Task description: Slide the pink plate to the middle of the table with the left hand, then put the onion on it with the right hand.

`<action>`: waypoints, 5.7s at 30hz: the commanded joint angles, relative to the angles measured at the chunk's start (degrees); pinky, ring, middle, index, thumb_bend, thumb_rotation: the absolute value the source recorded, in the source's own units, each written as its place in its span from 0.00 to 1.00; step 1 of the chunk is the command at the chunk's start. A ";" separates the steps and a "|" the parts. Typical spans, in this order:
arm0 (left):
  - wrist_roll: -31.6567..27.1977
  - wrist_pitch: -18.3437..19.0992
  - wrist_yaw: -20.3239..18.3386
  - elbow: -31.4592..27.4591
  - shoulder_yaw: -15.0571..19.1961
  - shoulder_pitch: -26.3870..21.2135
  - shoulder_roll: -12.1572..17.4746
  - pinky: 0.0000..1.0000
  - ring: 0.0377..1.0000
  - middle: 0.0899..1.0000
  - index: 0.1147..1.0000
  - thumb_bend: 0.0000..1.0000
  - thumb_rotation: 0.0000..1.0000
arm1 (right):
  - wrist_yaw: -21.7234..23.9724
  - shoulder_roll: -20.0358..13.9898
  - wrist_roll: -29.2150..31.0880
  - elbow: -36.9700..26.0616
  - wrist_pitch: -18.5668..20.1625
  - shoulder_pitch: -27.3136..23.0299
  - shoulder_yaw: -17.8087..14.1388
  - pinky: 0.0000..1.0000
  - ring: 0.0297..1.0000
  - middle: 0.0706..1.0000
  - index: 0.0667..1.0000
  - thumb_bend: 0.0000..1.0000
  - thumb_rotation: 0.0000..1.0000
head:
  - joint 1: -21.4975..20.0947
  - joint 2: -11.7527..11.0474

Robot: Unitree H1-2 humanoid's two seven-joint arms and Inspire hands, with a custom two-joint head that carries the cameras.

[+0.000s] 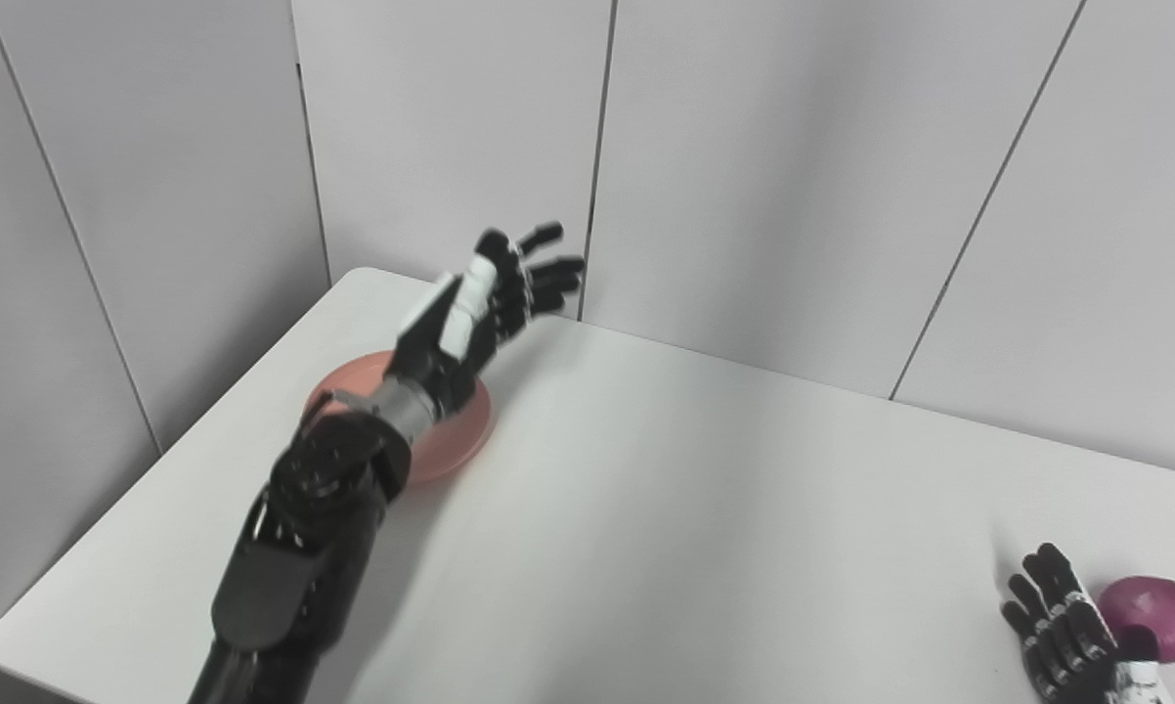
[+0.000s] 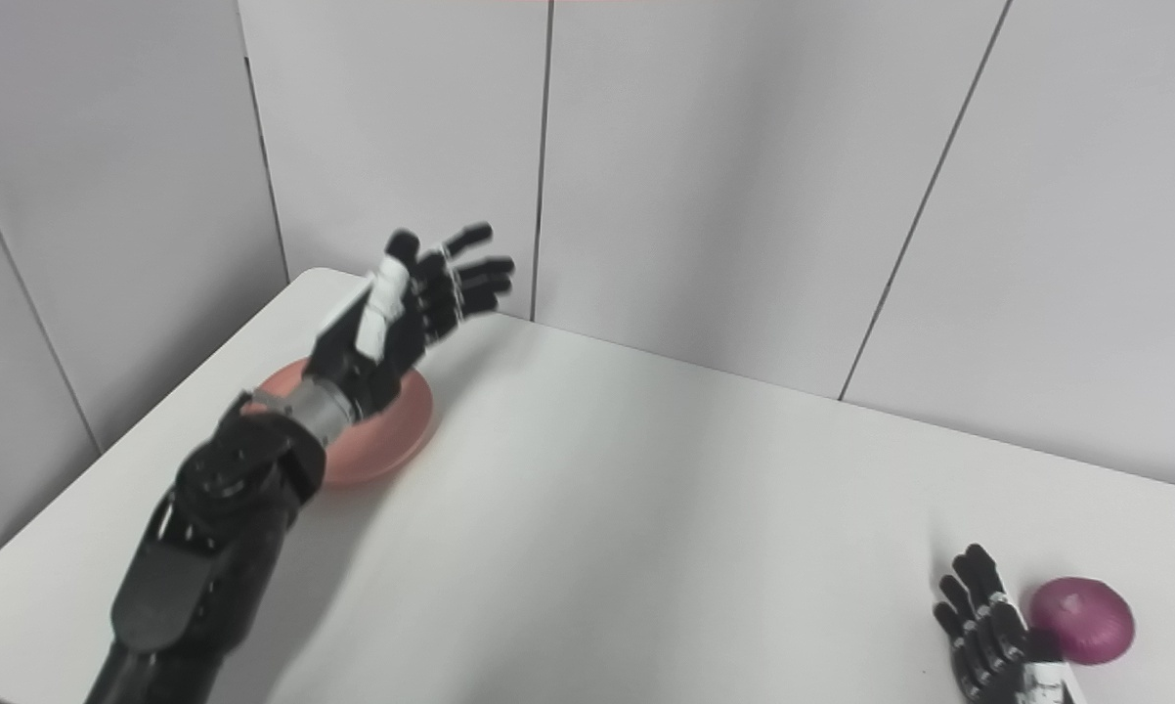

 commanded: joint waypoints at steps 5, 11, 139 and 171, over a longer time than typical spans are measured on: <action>0.65 -8.97 -0.81 10.39 3.12 -7.16 4.74 0.77 0.77 0.76 0.78 1.00 1.00 | 0.80 3.33 0.64 6.28 -1.77 4.91 1.30 1.00 1.00 1.00 1.00 0.87 1.00 | -0.03 -0.10; 0.01 -16.84 -1.56 24.74 5.75 -11.34 8.38 0.73 0.73 0.71 0.71 1.00 1.00 | 0.92 3.15 0.77 6.18 -1.58 5.09 1.16 1.00 1.00 1.00 1.00 0.87 1.00 | 0.00 0.11; 0.29 -13.91 -1.83 25.02 -3.28 2.70 -7.49 0.72 0.73 0.70 0.77 0.96 1.00 | -1.78 4.66 1.00 -2.45 1.83 7.38 2.11 1.00 0.99 1.00 0.99 0.94 0.96 | -4.17 5.28; 4.73 -13.31 0.92 31.60 -8.92 3.91 -20.04 0.78 0.77 0.73 0.82 0.91 1.00 | -7.71 10.14 -4.37 -6.47 3.26 6.54 6.87 1.00 1.00 1.00 1.00 0.90 1.00 | -21.45 10.94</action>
